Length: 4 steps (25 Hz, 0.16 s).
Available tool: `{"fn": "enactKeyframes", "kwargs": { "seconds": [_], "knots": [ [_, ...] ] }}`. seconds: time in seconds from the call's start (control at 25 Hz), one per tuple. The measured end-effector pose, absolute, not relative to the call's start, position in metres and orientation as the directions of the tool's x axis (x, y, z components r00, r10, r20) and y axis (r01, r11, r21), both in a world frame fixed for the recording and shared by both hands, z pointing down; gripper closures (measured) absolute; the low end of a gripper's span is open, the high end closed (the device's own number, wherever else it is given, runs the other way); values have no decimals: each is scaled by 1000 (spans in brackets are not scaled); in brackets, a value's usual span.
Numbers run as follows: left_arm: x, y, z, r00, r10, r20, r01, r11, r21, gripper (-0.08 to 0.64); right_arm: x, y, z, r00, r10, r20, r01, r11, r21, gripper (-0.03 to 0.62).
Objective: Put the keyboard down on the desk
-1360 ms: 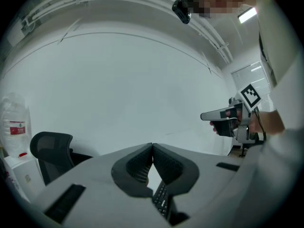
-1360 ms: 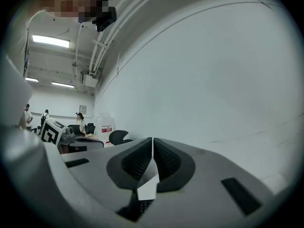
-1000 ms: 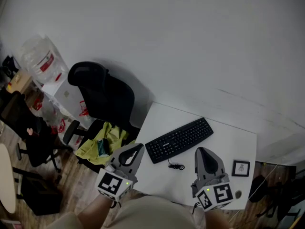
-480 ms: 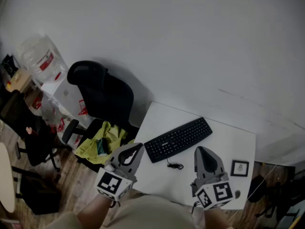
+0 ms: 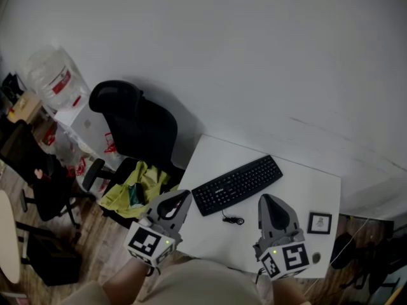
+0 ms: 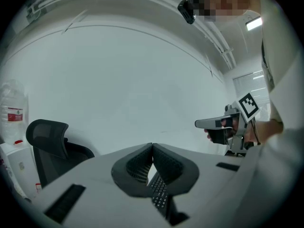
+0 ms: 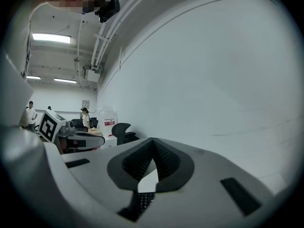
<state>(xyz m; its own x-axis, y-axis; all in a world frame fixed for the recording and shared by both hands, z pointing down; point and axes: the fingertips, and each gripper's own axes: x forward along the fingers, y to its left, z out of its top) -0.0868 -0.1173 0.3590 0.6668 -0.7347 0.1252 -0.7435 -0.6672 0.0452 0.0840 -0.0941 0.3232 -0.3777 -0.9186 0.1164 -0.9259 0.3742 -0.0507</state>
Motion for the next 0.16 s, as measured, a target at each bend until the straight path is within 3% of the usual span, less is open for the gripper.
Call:
{"fn": "enactKeyframes", "kwargs": {
  "seconds": [0.16],
  "knots": [
    [-86, -117, 359, 667, -734, 125, -743, -666, 56, 538, 83, -95, 320, -386, -915, 114, -922, 382, -56, 569]
  ]
}}
